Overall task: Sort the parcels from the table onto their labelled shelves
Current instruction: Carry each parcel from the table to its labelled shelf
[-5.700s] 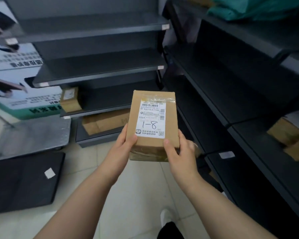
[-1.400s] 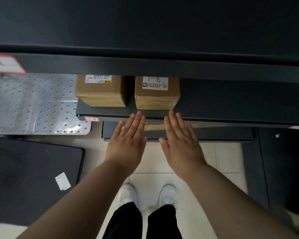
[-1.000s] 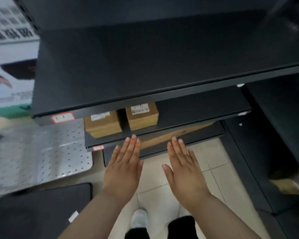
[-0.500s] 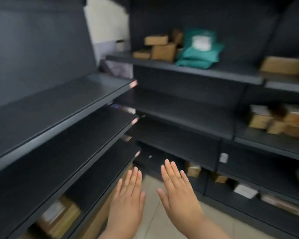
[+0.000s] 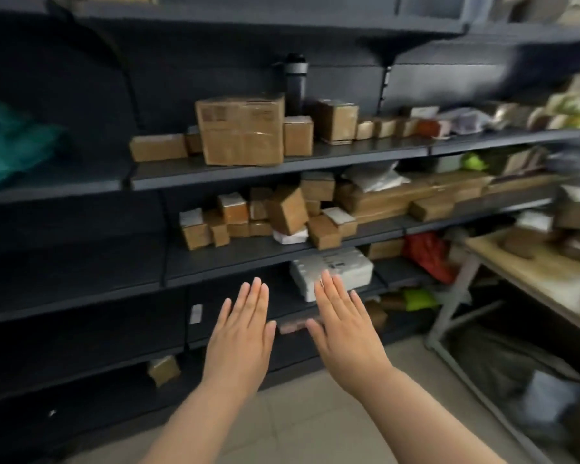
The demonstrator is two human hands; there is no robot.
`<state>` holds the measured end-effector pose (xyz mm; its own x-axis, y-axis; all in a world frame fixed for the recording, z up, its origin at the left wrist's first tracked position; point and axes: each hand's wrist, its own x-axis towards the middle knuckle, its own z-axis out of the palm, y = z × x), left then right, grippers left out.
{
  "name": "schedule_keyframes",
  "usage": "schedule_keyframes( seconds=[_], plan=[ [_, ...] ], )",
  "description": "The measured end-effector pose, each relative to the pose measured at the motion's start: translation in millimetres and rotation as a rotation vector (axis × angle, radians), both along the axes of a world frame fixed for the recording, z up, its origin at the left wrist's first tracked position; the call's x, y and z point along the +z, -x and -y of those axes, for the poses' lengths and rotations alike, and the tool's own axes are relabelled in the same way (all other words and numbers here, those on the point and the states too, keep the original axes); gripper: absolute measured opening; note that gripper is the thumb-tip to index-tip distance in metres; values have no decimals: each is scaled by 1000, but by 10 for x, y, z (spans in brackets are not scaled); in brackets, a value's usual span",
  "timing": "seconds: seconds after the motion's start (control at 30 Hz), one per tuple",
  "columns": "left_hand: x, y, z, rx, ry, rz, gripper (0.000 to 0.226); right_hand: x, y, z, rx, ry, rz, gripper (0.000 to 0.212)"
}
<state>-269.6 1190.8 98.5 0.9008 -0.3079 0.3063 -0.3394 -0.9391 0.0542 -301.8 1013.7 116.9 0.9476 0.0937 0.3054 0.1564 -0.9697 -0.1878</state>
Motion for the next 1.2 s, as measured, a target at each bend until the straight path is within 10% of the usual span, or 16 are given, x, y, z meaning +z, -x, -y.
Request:
schedule_keyframes(
  seconds=[1.2],
  plan=[
    [-348, -1769, 5030, -1321, -35, -47, 58, -398, -244, 3429, -1270, -248, -126, 76]
  ],
)
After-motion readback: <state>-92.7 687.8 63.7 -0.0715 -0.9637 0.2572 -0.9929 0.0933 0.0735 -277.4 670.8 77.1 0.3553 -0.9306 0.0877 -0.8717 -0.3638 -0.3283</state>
